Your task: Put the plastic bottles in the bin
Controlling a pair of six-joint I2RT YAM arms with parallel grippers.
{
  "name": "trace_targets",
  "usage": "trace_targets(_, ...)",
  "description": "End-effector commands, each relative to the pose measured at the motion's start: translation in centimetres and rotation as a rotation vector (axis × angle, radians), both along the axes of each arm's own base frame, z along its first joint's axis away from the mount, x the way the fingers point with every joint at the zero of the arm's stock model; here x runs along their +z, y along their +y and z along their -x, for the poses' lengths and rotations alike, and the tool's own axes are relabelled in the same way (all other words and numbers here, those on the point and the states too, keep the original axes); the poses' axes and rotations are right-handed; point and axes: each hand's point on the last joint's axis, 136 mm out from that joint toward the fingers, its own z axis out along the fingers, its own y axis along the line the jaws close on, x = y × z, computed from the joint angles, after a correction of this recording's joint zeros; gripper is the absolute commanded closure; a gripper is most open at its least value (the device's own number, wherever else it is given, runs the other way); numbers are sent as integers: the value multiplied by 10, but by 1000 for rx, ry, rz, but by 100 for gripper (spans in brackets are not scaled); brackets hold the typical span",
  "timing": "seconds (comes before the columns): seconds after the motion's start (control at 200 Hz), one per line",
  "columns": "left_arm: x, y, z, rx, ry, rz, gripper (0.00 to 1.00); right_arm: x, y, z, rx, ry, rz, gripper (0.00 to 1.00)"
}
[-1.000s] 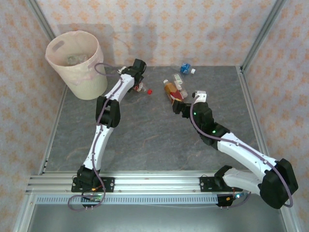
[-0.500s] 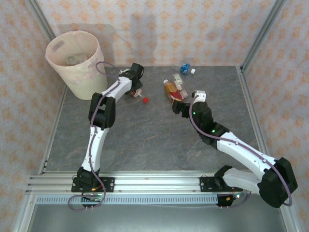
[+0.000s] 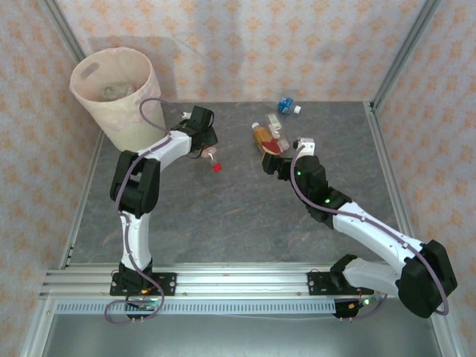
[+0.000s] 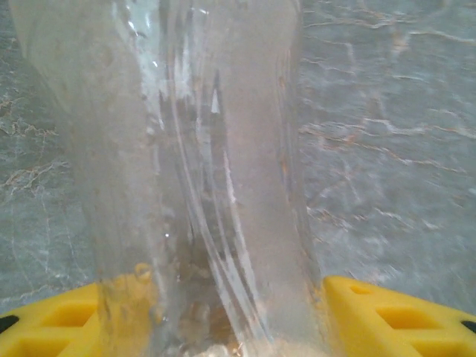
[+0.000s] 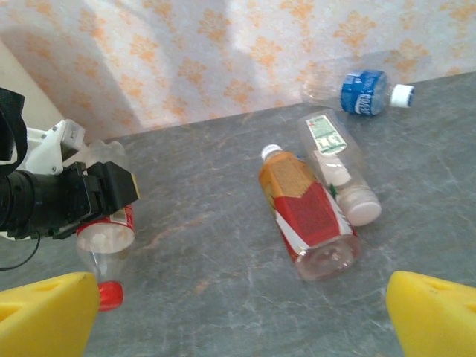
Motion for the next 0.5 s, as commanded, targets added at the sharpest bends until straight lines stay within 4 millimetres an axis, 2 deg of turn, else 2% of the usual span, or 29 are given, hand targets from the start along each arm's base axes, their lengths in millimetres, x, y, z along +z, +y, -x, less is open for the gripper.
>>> trace_targets(0.0,39,-12,1,-90,-116,34,45,19,14,-2,63,-62,-73,1)
trace_targets(0.045,40,-13,5,-104,-121,40,46,19,17,-2,78,-66,-82,1)
trace_targets(0.065,55,-14,8,-111,-151,49,45,19,19,-2,85,-66,-84,1)
trace_targets(0.22,93,-16,24,-165,-259,71,46,23,32,2,157,-85,-124,1)
trace_targets(0.335,130,-17,35,-209,-376,74,46,27,35,3,174,-100,-148,1)
trace_targets(0.495,194,-11,51,-270,-536,9,48,28,33,3,162,-102,-151,1)
